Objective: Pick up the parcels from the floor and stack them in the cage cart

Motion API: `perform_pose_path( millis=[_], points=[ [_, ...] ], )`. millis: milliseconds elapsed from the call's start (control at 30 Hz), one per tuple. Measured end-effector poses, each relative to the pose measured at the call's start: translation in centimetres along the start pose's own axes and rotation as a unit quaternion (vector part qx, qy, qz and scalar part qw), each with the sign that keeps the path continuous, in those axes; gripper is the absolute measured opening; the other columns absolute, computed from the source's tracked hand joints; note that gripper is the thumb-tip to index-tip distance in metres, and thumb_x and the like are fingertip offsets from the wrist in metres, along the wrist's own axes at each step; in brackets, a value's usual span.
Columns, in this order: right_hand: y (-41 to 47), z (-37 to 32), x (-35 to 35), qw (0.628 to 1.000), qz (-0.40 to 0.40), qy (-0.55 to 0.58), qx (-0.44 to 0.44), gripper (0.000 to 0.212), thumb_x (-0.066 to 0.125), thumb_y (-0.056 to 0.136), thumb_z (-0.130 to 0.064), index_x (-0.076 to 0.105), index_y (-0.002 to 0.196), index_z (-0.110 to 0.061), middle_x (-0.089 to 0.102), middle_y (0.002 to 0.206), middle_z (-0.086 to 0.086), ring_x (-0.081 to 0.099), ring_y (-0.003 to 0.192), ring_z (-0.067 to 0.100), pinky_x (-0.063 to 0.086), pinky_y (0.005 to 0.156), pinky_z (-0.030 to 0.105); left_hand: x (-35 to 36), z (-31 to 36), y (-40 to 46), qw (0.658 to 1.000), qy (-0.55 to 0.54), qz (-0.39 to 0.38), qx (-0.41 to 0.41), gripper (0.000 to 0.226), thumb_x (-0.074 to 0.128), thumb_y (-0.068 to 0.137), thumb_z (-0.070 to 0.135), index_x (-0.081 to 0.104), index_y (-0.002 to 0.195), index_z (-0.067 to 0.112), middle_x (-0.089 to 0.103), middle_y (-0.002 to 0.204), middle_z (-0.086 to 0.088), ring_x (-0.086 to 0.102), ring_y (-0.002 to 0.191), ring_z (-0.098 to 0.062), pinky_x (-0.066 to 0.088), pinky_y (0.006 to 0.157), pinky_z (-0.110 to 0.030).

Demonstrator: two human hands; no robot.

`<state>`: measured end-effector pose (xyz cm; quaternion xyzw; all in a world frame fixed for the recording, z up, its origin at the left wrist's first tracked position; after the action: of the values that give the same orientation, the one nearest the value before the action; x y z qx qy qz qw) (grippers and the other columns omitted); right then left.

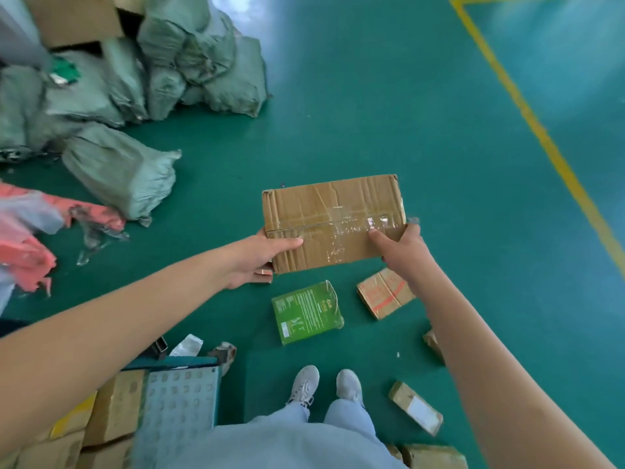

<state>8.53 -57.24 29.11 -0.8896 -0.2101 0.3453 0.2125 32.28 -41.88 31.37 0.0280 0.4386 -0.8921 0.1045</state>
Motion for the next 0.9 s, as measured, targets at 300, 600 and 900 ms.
perform_pose_path(
  millis=[300,600,900],
  points=[
    [-3.2,-5.4,3.6,0.983,-0.126,-0.082,-0.108,0.076,0.063,0.089,-0.062,0.031,0.145,-0.021,0.05,0.135,0.007,0.065,0.108,0.03,0.056,0.096,0.053,-0.7,-6.1,-9.3,0.979,-0.156,0.131,-0.009,0.062,0.075,0.089,0.048,0.044,0.14,0.032,0.063,0.128,0.005,0.059,0.119,-0.016,0.046,0.11,-0.044],
    [-11.1,-7.6,11.6,0.888,-0.29,-0.282,-0.219,0.055,0.059,0.095,-0.06,0.04,0.123,-0.017,0.069,0.102,0.005,0.077,0.079,0.021,0.064,0.08,0.046,1.6,-18.4,-19.7,0.91,-0.311,0.269,-0.051,0.04,0.074,0.09,0.049,0.056,0.122,0.033,0.069,0.122,0.004,0.064,0.114,-0.017,0.049,0.106,-0.043],
    [-23.9,-8.4,22.7,0.777,-0.388,-0.395,-0.301,0.053,0.056,0.099,-0.054,0.044,0.126,-0.01,0.074,0.095,0.008,0.073,0.065,0.014,0.057,0.057,0.027,2.8,-32.0,-30.5,0.828,-0.434,0.345,-0.077,0.042,0.075,0.088,0.048,0.065,0.121,0.024,0.075,0.116,-0.002,0.067,0.114,-0.021,0.052,0.104,-0.045]
  ],
)
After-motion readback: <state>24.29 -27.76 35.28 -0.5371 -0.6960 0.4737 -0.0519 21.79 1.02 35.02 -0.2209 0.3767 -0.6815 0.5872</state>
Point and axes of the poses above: each hand's wrist, its own y-axis towards the middle knuckle, its own x-axis out of the palm, z = x × y, the point moved 4 cm from there along y, towards the middle knuckle
